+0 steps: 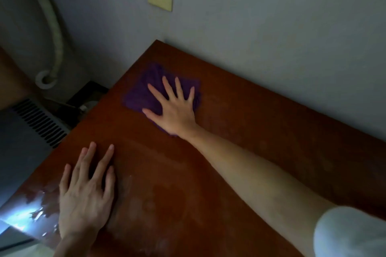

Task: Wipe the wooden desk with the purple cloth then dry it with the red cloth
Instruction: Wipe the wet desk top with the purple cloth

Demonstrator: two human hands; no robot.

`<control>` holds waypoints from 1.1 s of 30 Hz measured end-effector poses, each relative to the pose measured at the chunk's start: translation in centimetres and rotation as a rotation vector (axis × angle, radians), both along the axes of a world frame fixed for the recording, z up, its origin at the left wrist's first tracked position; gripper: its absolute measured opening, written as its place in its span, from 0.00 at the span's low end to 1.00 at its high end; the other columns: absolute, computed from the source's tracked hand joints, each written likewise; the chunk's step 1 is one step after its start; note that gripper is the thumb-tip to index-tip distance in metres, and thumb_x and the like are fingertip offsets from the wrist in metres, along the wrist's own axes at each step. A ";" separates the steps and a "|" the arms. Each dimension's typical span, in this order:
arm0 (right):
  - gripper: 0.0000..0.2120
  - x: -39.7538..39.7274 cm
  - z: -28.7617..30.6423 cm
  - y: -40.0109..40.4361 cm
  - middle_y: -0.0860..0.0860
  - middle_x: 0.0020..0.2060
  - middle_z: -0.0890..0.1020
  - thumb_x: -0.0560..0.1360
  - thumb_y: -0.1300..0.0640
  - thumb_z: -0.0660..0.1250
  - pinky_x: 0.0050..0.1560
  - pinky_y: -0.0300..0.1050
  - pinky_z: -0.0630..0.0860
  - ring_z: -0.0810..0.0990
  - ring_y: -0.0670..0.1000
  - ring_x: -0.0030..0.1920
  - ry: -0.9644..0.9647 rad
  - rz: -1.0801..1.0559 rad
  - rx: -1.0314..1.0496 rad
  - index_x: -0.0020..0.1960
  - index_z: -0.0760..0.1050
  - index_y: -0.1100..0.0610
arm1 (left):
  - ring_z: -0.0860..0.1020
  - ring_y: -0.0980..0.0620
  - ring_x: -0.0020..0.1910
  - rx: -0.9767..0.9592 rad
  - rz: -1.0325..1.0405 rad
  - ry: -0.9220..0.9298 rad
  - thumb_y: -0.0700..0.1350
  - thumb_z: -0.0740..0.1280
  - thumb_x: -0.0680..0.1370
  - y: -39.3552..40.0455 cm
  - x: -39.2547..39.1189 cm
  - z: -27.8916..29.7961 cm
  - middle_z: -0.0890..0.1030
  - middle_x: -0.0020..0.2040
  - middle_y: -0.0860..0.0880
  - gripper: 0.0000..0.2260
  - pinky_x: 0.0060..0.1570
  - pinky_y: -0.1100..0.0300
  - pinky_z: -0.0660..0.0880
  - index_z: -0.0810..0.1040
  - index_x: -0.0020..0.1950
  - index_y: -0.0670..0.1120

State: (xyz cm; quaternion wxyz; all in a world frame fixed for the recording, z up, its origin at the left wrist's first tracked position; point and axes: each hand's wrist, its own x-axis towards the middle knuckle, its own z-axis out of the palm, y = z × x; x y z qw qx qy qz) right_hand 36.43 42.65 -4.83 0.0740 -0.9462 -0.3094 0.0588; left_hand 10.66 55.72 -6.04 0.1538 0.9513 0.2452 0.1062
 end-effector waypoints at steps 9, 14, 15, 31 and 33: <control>0.41 -22.4 -0.2 -25.2 0.52 0.85 0.59 0.76 0.22 0.53 0.72 0.81 0.60 0.58 0.65 0.83 -0.108 -0.191 -0.166 0.85 0.54 0.38 | 0.54 0.49 0.83 -0.008 -0.002 0.055 0.59 0.47 0.84 -0.2 -0.3 -0.2 0.60 0.84 0.48 0.26 0.80 0.43 0.49 0.63 0.81 0.58; 0.41 -15.2 -0.1 -23.4 0.49 0.86 0.54 0.74 0.21 0.53 0.74 0.82 0.55 0.52 0.62 0.85 -0.038 -0.171 -0.097 0.83 0.51 0.33 | 0.51 0.49 0.84 0.037 -0.028 0.098 0.61 0.47 0.84 -0.3 -0.4 0.1 0.57 0.84 0.46 0.27 0.81 0.42 0.49 0.61 0.83 0.56; 0.41 -12.1 -0.2 -22.5 0.49 0.86 0.53 0.73 0.21 0.51 0.74 0.82 0.55 0.51 0.62 0.85 -0.030 -0.187 -0.087 0.83 0.51 0.32 | 0.51 0.49 0.84 0.045 -0.031 0.104 0.61 0.47 0.84 -0.3 -0.3 0.2 0.57 0.84 0.46 0.27 0.81 0.43 0.49 0.60 0.83 0.56; 0.40 7.1 1.0 -15.3 0.51 0.86 0.49 0.78 0.23 0.51 0.77 0.80 0.43 0.45 0.61 0.85 0.028 -0.383 -0.027 0.85 0.49 0.37 | 0.50 0.51 0.84 -0.026 -0.068 0.072 0.63 0.49 0.84 0.0 -0.2 0.5 0.55 0.85 0.49 0.26 0.81 0.45 0.46 0.59 0.82 0.62; 0.40 1.3 0.7 -16.3 0.52 0.86 0.51 0.77 0.23 0.52 0.76 0.81 0.47 0.47 0.63 0.85 0.002 -0.393 -0.039 0.85 0.50 0.37 | 0.50 0.49 0.84 -0.030 -0.069 0.088 0.63 0.48 0.83 0.0 -0.1 0.7 0.55 0.85 0.48 0.26 0.81 0.43 0.46 0.59 0.82 0.62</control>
